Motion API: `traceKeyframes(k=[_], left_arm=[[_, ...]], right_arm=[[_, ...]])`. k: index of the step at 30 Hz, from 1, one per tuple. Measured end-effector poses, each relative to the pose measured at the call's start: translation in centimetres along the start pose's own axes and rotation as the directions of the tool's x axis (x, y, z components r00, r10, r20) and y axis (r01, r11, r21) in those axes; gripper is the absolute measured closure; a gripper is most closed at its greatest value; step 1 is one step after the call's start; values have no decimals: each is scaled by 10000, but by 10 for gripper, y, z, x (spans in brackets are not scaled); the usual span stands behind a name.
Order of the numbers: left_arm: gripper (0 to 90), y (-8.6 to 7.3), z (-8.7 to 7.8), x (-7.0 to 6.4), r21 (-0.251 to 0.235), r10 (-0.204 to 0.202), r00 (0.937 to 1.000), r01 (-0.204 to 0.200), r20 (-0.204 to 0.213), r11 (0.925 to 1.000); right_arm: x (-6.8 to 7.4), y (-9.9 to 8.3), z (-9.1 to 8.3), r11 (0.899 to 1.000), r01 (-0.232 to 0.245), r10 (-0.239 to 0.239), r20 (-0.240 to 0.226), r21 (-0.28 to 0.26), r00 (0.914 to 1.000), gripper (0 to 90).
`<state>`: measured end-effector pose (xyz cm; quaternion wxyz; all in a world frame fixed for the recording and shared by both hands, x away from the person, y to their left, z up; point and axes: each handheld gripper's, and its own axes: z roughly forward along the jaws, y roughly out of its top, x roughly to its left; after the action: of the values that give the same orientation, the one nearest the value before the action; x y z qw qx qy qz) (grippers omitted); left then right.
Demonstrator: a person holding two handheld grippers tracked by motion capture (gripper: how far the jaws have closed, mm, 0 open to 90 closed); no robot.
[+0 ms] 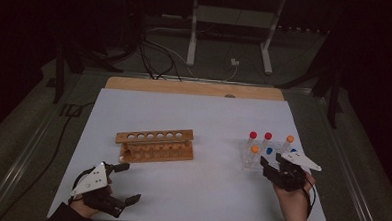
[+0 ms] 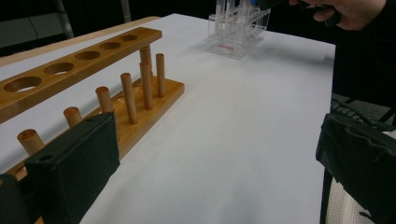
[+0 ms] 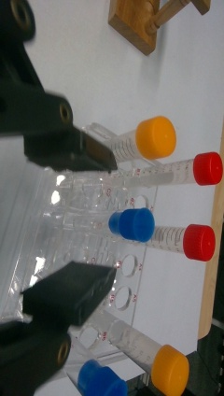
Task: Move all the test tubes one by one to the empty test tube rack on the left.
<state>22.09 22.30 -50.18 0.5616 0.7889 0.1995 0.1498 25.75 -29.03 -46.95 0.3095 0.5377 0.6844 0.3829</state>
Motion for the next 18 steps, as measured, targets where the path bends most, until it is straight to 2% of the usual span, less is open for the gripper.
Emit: traceKeyframes(k=[3, 6, 7, 13, 14, 18], left_arm=[[5, 0, 0, 0, 13, 13, 10000, -13, -1, 10000], [5, 0, 0, 0, -3, -5, 10000, 5, -20, 10000], [5, 0, 0, 0, -7, -16, 10000, 16, -21, 10000], [5, 0, 0, 0, 21, 5, 10000, -5, 3, 10000], [5, 0, 0, 0, 19, 4, 10000, -4, -2, 10000], [5, 0, 0, 0, -15, -23, 10000, 23, -23, 10000]], right_arm=[[-1, 1, 5, 9998, 87, -87, 13, 180, 10000, 560], [-2, 2, 7, 9996, 144, -146, 88, 225, 9999, 592], [-3, 2, 8, 9995, 180, -180, 27, 265, 9998, 630], [-1, 2, 13, 9981, 349, -347, -46, 504, 9994, 698], [0, 2, 15, 9972, 444, -448, 53, 601, 9990, 725], [-2, 1, 16, 9971, 409, -414, 75, 635, 9991, 757]])
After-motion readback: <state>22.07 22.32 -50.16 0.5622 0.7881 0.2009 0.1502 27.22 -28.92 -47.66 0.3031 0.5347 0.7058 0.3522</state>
